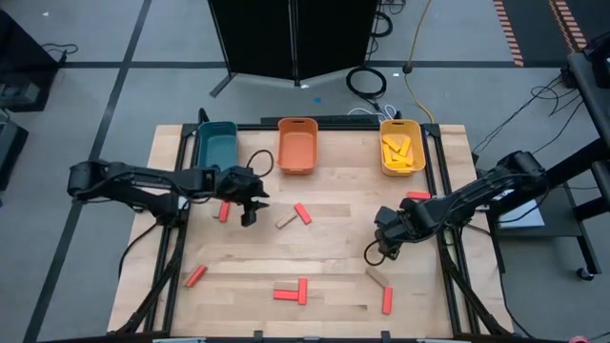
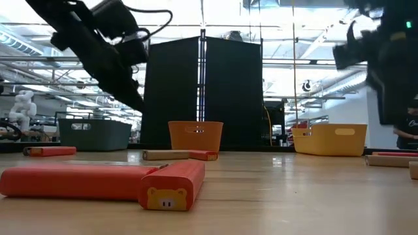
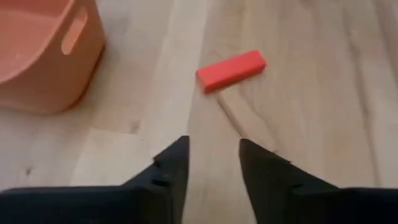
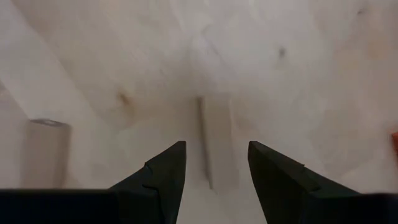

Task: Sort blocks
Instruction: Put the brown block into the blue bin

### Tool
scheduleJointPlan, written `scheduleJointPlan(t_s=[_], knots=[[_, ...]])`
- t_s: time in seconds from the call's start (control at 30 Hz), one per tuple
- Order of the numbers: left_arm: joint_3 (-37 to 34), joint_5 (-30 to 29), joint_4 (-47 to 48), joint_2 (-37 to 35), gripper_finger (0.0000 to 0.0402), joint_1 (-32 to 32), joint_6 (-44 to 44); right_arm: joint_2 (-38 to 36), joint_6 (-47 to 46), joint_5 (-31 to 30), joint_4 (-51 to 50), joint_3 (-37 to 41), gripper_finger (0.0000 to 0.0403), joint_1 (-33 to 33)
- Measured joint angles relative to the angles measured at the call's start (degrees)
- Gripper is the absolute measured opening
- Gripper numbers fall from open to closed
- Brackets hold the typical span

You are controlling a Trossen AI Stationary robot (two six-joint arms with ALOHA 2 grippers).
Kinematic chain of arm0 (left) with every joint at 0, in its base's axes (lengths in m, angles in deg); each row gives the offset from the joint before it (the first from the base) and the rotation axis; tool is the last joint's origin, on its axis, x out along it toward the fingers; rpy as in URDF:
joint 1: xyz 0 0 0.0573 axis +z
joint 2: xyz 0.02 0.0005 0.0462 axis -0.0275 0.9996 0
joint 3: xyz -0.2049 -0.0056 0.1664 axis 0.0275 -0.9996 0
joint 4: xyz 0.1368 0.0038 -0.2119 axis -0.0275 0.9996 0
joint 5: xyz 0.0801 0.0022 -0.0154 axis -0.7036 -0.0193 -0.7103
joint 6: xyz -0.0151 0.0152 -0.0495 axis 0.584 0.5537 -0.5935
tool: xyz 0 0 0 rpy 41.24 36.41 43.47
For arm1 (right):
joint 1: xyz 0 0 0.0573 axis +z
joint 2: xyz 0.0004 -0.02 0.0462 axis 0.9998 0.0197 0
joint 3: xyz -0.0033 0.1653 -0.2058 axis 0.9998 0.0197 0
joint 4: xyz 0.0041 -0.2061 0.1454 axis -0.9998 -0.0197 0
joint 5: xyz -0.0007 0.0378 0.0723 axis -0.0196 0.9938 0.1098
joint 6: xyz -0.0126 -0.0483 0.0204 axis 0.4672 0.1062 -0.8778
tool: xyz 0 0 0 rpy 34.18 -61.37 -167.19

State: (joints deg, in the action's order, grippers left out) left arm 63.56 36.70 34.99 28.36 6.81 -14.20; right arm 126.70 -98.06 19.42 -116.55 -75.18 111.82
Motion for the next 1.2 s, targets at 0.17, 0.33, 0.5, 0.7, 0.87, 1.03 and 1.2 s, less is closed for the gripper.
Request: scheduleJointPlan(t_s=[0.17,0.33,0.5,0.7,0.87,1.03,1.2], knots=[[2.23,-4.39,3.98,-1.87,0.0174,2.42,1.48,0.01,0.42,4.80,8.45,6.64,0.0167,-0.01],[0.71,-5.08,3.74,-7.59,0.0176,3.17,0.85,-0.01,0.51,5.31,9.17,7.24,0.0167,-0.03],[-3.10,-6.10,-6.38,-8.94,0.0176,3.20,2.75,-0.01,1.34,5.30,9.03,7.24,0.0167,-0.01],[-3.98,-6.43,-14.93,-9.03,0.0176,4.29,7.87,-0.03,1.49,2.54,8.92,7.24,0.0167,-0.01],[-3.96,-6.43,-14.39,-9.40,0.0176,5.86,9.74,-0.01,4.17,2.33,8.87,7.24,0.0167,0.01],[-3.96,-4.20,-15.28,-9.38,0.0176,7.69,12.81,-0.01,6.21,2.36,9.08,7.24,0.0167,0.03],[-3.96,-0.47,-21.51,-9.38,0.0176,9.98,13.55,-0.01,5.78,2.81,9.01,7.24,0.0167,0.42]])
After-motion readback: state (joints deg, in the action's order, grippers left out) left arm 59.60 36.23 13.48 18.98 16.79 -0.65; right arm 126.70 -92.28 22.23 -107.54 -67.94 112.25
